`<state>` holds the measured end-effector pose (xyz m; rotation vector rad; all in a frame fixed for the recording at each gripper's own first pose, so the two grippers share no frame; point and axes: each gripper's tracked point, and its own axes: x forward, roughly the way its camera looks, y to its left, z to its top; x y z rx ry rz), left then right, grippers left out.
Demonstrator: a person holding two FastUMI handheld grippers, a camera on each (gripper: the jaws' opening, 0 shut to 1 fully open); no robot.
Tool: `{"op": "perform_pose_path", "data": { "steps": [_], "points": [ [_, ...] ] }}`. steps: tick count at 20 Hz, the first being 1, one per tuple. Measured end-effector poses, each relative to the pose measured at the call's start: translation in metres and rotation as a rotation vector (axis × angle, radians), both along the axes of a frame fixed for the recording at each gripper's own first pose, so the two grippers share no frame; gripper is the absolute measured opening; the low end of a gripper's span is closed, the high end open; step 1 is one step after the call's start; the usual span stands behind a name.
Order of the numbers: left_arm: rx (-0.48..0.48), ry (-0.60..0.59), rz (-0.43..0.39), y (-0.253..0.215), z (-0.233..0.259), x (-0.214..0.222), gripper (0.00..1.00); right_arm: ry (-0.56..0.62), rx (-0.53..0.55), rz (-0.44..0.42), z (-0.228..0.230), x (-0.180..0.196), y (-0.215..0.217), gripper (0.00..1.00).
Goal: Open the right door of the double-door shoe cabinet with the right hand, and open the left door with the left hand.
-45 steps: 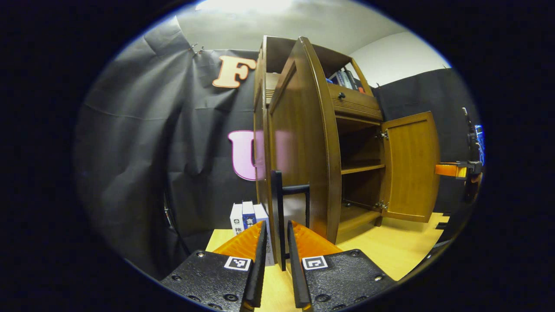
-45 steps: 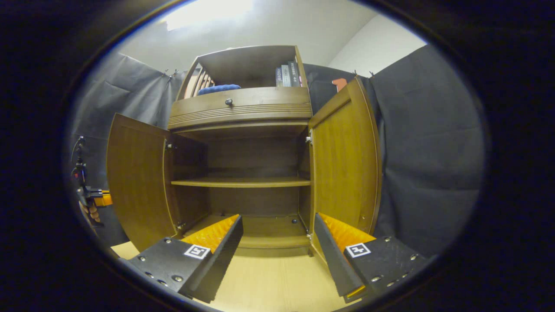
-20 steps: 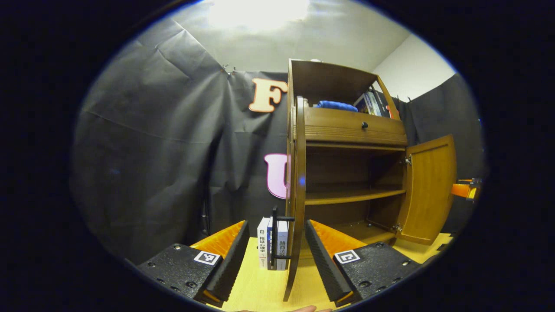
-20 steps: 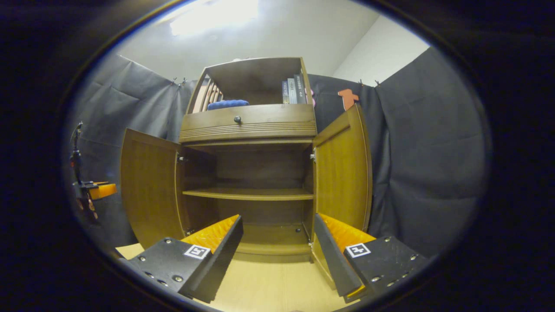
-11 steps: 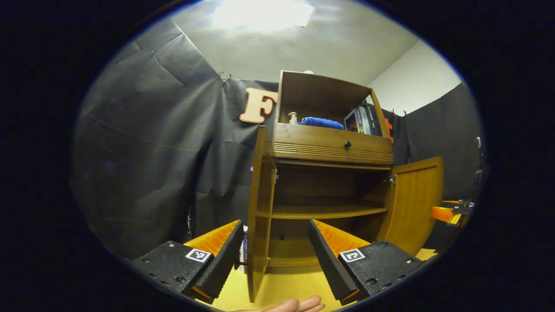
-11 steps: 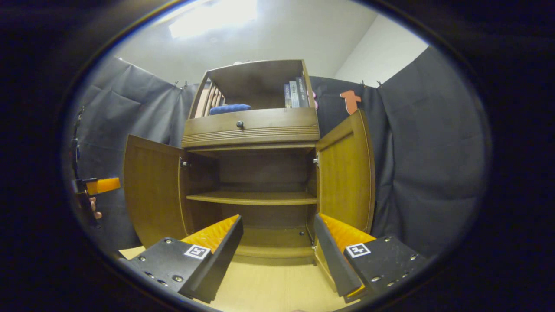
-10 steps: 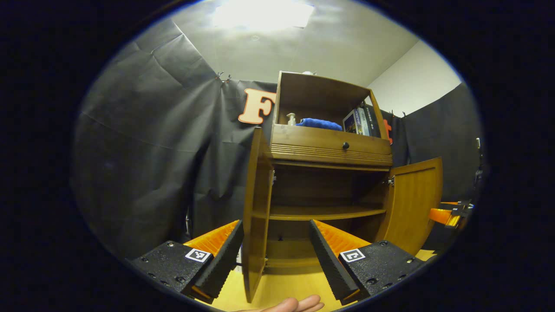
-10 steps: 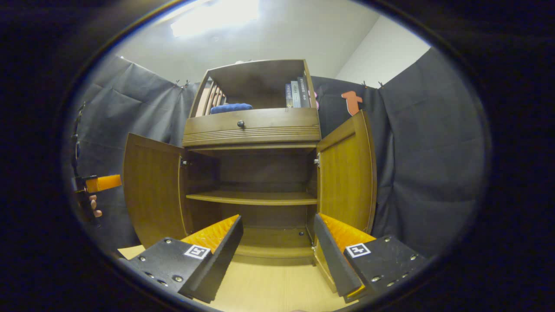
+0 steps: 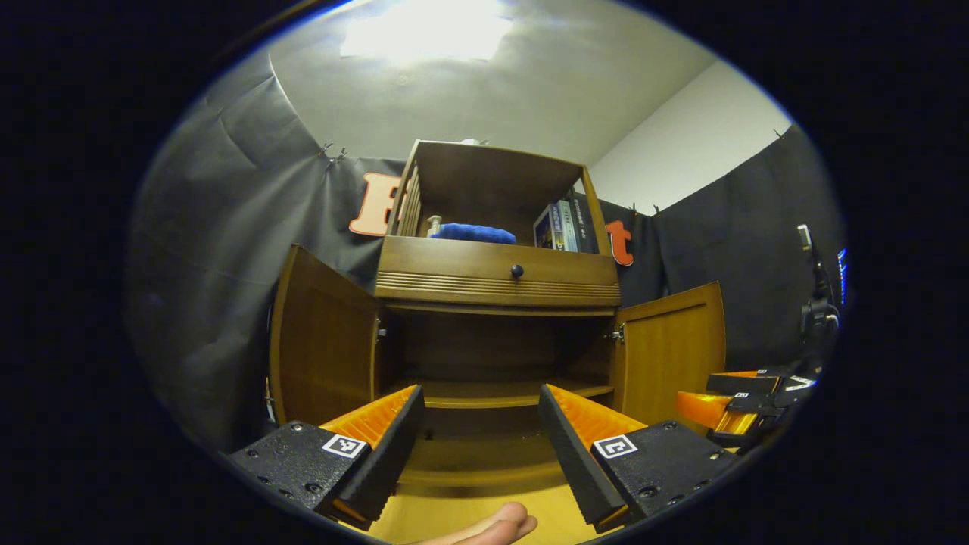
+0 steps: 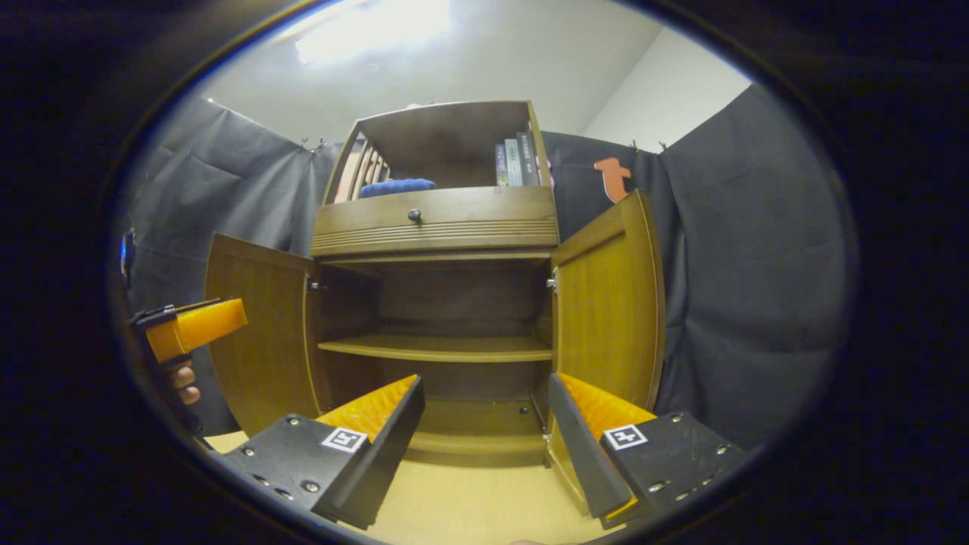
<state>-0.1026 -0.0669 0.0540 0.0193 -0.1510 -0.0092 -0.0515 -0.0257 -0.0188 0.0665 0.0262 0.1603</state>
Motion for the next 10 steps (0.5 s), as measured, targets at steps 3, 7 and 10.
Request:
{"op": "perform_pose_path", "data": {
  "steps": [3,7,10],
  "points": [
    [0.026,0.025,-0.029,-0.03,-0.016,0.02,0.89,-0.009,0.006,-0.023,0.003,0.007,-0.008,0.97],
    [0.031,0.066,-0.016,-0.045,-0.042,0.045,0.95,0.012,-0.026,-0.034,-0.007,0.017,-0.012,0.98],
    [0.042,0.101,0.024,-0.044,-0.052,0.063,0.95,0.028,-0.029,-0.044,-0.018,0.023,-0.014,0.98]
  ]
}}
